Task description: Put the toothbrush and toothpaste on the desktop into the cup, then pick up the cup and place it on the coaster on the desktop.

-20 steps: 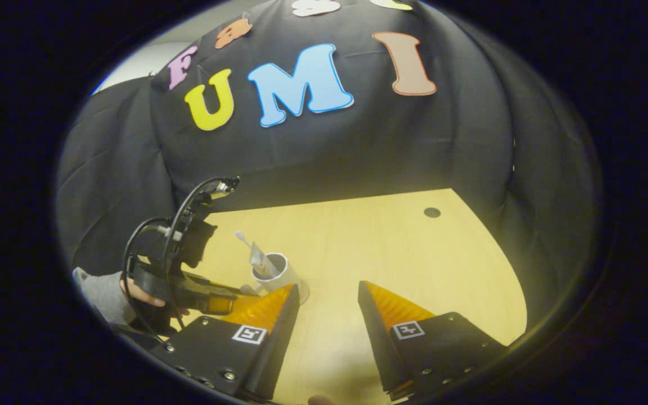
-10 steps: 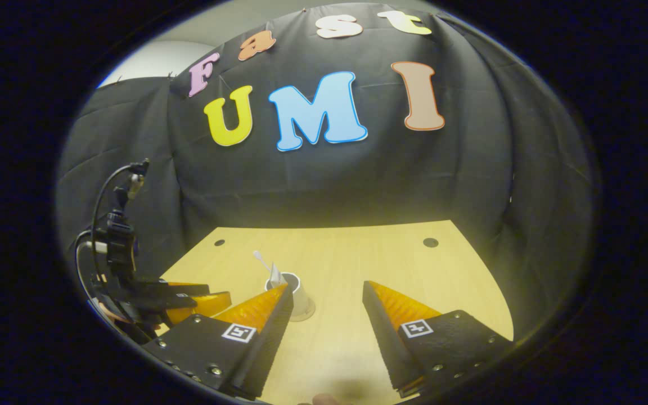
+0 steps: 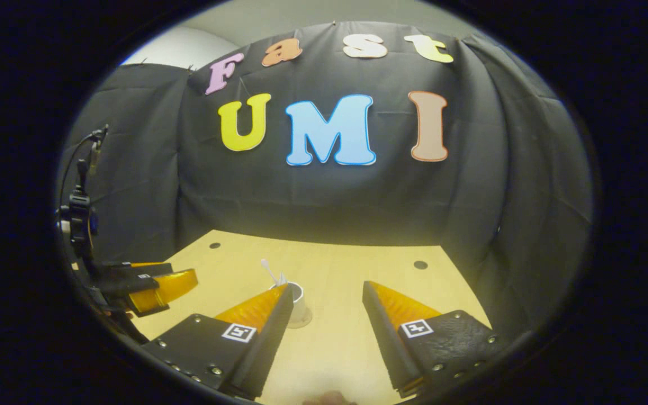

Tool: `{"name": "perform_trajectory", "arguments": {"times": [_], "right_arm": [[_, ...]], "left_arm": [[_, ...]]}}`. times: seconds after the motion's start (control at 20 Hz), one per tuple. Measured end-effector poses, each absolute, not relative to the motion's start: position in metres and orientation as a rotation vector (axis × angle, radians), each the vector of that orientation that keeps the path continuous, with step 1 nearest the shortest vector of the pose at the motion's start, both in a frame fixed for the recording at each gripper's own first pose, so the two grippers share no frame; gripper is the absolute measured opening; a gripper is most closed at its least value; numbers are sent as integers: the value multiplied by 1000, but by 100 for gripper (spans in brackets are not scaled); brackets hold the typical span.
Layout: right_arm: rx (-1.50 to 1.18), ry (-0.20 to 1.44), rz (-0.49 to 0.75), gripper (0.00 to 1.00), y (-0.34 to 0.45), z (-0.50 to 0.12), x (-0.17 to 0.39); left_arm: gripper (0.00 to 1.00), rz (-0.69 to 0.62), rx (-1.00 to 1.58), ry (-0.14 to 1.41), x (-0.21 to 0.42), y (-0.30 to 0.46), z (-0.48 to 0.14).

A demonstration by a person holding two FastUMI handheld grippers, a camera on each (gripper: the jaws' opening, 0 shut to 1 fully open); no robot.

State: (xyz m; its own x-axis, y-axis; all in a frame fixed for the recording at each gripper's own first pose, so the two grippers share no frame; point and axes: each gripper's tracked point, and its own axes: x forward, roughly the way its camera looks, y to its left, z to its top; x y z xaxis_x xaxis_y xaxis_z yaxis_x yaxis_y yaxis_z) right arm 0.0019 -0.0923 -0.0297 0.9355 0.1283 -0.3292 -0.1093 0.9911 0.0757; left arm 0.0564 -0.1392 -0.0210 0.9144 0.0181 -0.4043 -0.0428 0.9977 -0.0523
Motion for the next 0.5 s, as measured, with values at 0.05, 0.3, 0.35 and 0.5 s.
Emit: {"name": "perform_trajectory", "arguments": {"times": [0.05,0.3,0.35,0.5], "right_arm": [[58,328,117,78,-89,-27,1],[90,260,122,78,-71,-9,-1],[100,254,120,78,-69,-7,0],[105,241,102,78,-67,-7,7]], "left_arm": [[90,29,-50,396,54,-137,-15],[89,1,24,315,54,-133,5],[96,-6,27,311,56,-134,5],[96,-24,24,296,62,-130,8]]}}
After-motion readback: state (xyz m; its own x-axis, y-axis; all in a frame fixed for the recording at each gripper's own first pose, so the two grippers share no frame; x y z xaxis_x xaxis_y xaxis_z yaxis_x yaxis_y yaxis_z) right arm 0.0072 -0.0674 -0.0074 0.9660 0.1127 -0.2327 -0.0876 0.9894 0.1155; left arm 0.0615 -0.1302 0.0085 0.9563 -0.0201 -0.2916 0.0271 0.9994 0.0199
